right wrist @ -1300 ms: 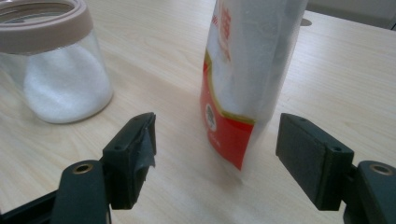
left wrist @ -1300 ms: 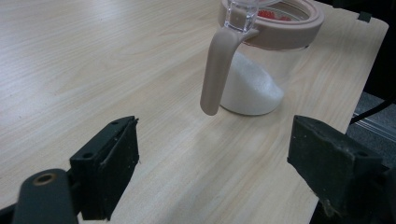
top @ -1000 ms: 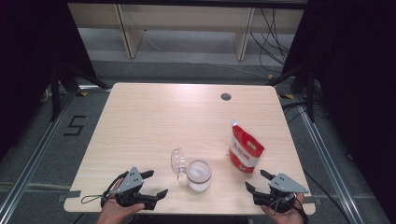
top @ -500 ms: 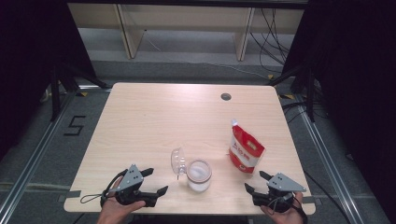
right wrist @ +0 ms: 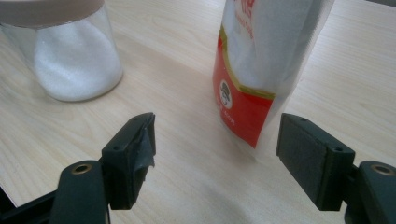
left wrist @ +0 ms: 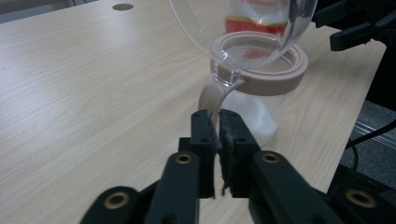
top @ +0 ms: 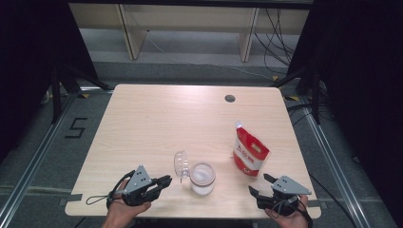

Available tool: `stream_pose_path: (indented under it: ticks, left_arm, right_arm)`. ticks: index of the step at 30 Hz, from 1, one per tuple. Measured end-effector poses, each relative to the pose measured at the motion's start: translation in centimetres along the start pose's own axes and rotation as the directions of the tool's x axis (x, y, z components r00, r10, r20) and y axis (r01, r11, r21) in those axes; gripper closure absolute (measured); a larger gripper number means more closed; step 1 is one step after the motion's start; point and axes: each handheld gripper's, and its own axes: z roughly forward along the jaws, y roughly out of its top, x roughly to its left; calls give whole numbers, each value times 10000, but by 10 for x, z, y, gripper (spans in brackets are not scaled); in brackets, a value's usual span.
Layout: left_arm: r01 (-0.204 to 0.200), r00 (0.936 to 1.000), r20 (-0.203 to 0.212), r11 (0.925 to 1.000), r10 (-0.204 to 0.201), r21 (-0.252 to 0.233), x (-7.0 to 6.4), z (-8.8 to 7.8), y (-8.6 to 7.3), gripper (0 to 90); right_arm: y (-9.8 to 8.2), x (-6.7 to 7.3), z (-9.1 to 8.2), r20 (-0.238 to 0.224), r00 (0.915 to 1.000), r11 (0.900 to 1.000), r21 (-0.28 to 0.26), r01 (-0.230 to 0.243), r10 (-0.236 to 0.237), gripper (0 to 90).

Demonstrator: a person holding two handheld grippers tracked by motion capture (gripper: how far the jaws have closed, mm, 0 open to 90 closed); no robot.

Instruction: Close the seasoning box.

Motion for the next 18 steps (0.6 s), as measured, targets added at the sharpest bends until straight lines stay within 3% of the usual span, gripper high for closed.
stream_pose_path:
  ticks: [1,2,4,5,6,7,8,10,13,18]
  left_arm:
    - [220,9998,-27,9998,-220,-16,-2,1,1,890]
    - [19,10000,-26,10000,-19,73,-2,1,3,892]
    - [82,10000,46,10000,-82,-25,-3,4,6,893]
    - [-241,9997,14,9997,241,95,-3,4,8,893]
    - [-11,10000,11,10000,11,26,-4,5,9,893]
    - [-247,9997,29,9997,247,84,-3,6,10,894]
    - [-81,9999,59,10000,81,34,-5,7,11,894]
    - [110,9999,60,9999,-110,-4,-6,8,12,894]
    - [-231,9997,108,9997,231,-25,-5,9,15,894]
    - [53,10000,34,10000,-53,-43,-6,10,16,893]
  right_arm:
    - [0,-1,0,71,9999,9999,-68,74,-74,293]
    - [0,0,0,3,10000,10000,-2,-7,7,294]
    - [0,0,1,-81,10000,10000,4,-29,29,294]
    - [0,0,0,-69,10000,10000,4,8,-8,294]
    - [0,0,0,-77,10000,10000,-20,44,-44,296]
    - [0,0,0,-92,9999,10000,-23,49,-49,296]
    - [0,3,-1,-19,9995,9995,85,-319,319,296]
    - [0,3,0,-23,9995,9995,29,-301,301,296]
    - [0,2,0,28,10000,10000,-33,-86,86,296]
    - [0,1,1,-30,10000,10000,-51,51,-51,297]
